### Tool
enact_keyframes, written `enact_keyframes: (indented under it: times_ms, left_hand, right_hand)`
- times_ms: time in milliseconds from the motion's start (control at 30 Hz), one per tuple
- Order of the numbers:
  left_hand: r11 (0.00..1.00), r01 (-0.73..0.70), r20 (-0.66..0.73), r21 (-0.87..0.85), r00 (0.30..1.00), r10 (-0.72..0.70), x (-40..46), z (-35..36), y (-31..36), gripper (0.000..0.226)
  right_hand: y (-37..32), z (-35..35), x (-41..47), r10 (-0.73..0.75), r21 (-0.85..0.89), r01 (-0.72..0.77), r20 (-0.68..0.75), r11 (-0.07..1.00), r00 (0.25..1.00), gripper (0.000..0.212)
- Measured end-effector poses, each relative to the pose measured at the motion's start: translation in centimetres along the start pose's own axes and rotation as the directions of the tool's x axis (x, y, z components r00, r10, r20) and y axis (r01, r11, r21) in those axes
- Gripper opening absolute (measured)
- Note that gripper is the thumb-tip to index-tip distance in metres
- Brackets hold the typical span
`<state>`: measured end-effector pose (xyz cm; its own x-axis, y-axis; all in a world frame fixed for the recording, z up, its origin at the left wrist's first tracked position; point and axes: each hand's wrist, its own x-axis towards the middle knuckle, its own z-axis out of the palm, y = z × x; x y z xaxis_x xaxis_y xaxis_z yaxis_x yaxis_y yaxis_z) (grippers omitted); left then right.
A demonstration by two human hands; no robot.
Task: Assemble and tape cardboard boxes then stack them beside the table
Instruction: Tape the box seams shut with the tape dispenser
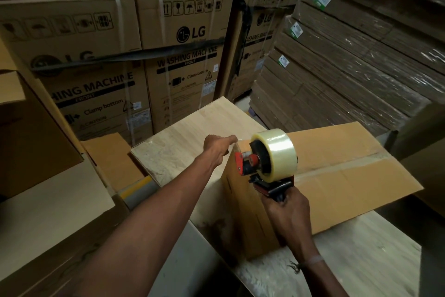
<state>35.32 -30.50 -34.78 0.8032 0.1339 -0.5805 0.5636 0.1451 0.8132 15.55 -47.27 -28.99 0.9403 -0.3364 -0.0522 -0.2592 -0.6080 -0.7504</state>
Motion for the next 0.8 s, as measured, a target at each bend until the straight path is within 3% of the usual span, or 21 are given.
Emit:
enact_keyframes:
  times_ms: [133, 200, 267, 333, 400, 467, 533, 633, 800]
  left_hand:
    - [0.991, 0.135, 0.081, -0.009, 0.988, -0.134, 0.3, -0.4, 0.3, 0.041]
    - [0.994, 0.097, 0.048, 0.047, 0.994, -0.099, 0.4, -0.5, -0.1, 0.039]
    - [0.98, -0.098, -0.034, 0.172, 0.994, 0.106, 0.1, -0.5, -0.1, 0.023]
    - [0.896, -0.359, -0.032, 0.259, 0.925, 0.38, -0.8, -0.8, 0.3, 0.002]
    - [0.786, -0.536, 0.083, 0.309, 0.838, 0.539, -2.0, -1.4, 0.9, 0.022]
    - [0.706, -0.598, 0.24, 0.38, 0.801, 0.549, -2.7, -1.8, 1.2, 0.034]
    - [0.642, -0.617, 0.348, 0.455, 0.787, 0.51, -2.5, -1.8, 0.9, 0.026]
    - [0.593, -0.63, 0.341, 0.501, 0.774, 0.534, -1.8, -1.6, 0.6, 0.016]
    - [0.605, -0.611, 0.293, 0.51, 0.785, 0.545, -1.4, -1.0, 2.2, 0.028]
  right_hand:
    - [-0.3, 0.1, 0.0, -0.003, -0.017, 0.003, 0.003, 1.0, 1.0, 0.03]
    - [-0.6, 0.0, -0.2, -0.016, -0.01, 0.016, -0.009, 1.0, 1.0, 0.029]
    - [-0.8, -0.2, -0.3, -0.013, 0.004, 0.013, -0.02, 1.0, 1.0, 0.028]
    - [-1.0, -0.3, -0.3, 0.003, 0.009, -0.003, -0.012, 1.0, 1.0, 0.028]
    - [-1.1, -0.3, -0.4, 0.007, 0.013, -0.007, -0.011, 1.0, 1.0, 0.027]
    - [-1.1, -0.2, -0.4, 0.008, 0.016, -0.008, -0.01, 1.0, 1.0, 0.026]
    - [-1.0, -0.1, -0.4, 0.019, 0.012, -0.019, -0.012, 1.0, 1.0, 0.027]
    - [-0.8, 0.1, 0.1, 0.036, -0.037, -0.036, 0.002, 0.999, 0.999, 0.027]
    - [-1.7, 0.8, 1.7, 0.072, -0.047, -0.07, 0.047, 0.996, 0.996, 0.018]
